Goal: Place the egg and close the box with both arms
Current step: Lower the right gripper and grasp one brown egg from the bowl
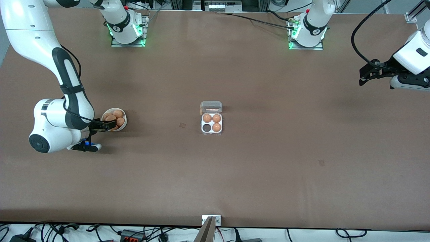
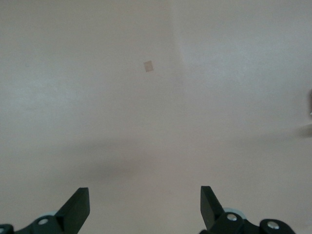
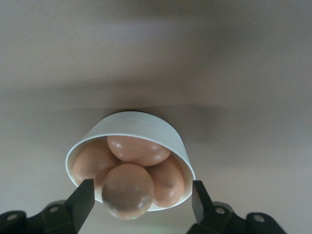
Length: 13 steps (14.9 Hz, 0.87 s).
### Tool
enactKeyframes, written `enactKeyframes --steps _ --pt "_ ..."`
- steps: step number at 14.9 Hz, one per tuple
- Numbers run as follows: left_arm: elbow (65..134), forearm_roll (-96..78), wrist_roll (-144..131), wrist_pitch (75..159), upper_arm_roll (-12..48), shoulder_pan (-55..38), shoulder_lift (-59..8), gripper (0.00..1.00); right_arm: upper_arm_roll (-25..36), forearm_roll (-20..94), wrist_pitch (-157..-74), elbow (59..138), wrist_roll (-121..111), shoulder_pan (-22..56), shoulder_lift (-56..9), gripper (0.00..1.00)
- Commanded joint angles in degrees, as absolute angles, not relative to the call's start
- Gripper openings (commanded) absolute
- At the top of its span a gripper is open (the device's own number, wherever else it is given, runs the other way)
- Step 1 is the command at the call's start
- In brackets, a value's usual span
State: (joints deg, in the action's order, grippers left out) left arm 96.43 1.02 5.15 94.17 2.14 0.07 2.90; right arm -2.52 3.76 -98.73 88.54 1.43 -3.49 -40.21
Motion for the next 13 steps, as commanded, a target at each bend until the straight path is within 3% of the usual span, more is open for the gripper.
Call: enactKeyframes --steps 1,4,13 --pt "94.75 1.41 5.71 92.9 2.02 0.18 1.85 1.0 -2.81 4.66 -98.79 87.54 1.67 -3.87 -40.87 0.69" --pt "94.75 1.41 5.63 92.9 2.02 0.09 1.85 1.0 -2.81 4.75 -98.79 87.54 1.58 -3.78 -40.87 0.52" --pt "94.75 1.41 5.63 92.9 2.02 0.09 1.85 1.0 -2.9 4.66 -97.91 85.35 0.97 -3.78 -40.78 0.19"
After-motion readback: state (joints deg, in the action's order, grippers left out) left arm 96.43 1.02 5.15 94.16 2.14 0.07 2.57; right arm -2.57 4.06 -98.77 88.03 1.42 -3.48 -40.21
